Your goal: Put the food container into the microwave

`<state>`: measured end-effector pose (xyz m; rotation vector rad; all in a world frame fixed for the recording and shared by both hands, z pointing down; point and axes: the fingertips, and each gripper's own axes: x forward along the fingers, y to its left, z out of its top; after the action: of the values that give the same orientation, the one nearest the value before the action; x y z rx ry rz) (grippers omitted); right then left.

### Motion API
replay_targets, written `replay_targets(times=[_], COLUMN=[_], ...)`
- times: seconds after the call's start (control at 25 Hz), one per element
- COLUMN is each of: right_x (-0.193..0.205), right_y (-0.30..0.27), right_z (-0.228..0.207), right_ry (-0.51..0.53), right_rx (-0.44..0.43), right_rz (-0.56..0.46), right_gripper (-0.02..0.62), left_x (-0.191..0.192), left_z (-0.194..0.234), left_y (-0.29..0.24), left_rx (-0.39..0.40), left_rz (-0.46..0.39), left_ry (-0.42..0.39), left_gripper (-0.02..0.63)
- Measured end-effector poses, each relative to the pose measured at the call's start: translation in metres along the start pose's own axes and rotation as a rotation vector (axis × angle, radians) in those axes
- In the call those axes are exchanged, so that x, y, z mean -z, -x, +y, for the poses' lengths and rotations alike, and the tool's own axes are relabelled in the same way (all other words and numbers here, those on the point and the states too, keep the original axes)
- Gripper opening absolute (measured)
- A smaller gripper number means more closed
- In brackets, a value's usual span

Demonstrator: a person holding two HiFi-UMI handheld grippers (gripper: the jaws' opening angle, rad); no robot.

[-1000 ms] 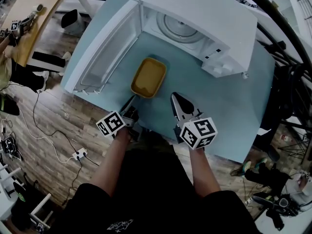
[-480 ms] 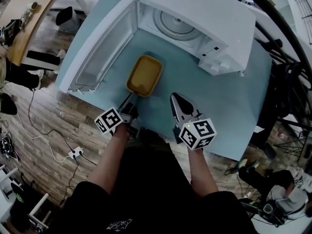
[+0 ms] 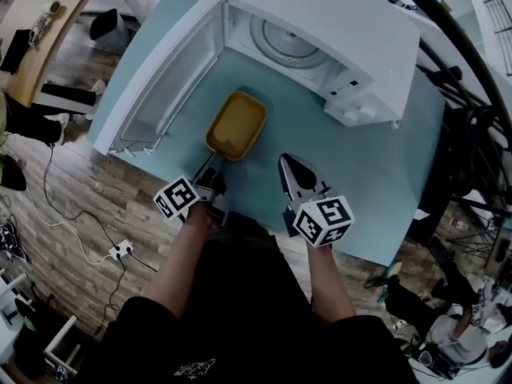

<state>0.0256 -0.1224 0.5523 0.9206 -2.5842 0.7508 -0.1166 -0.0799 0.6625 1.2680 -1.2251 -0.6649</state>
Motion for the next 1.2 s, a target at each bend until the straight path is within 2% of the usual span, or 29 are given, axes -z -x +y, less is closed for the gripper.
replay_targets(times=[0.16,0.4,0.72,1.2], right_x=[-0.003,-0.01,-0.018,-0.035], right_y=[-0.001,-0.001,0.001,0.004], right_z=[-0.001,-0.003,-0.005,-0.013], right_ry=[-0.003,-0.006,-0.011,-0.037], right_rx=[0.0,0.004,0.011,0.043], right_rz=[-0.005,-0.021,-0.043,-0.095], right_gripper=[0.006,0.006,0.006,0.006], left_x=[-0.005,-0.008,-0.008,-0.015], left_z=[-0.003,-0.008,-0.019,-0.051], left_y=[0.0,-0.002,-0.006,-0.028], left_rx=[-0.006,-0.015,-0.016,0.032], left_rz=[-0.019,-0.011,0.003,0.036], left_ry=[0.031,0.038,0.021,-0.022], left_gripper=[0.029,0.028,0.026,0.026])
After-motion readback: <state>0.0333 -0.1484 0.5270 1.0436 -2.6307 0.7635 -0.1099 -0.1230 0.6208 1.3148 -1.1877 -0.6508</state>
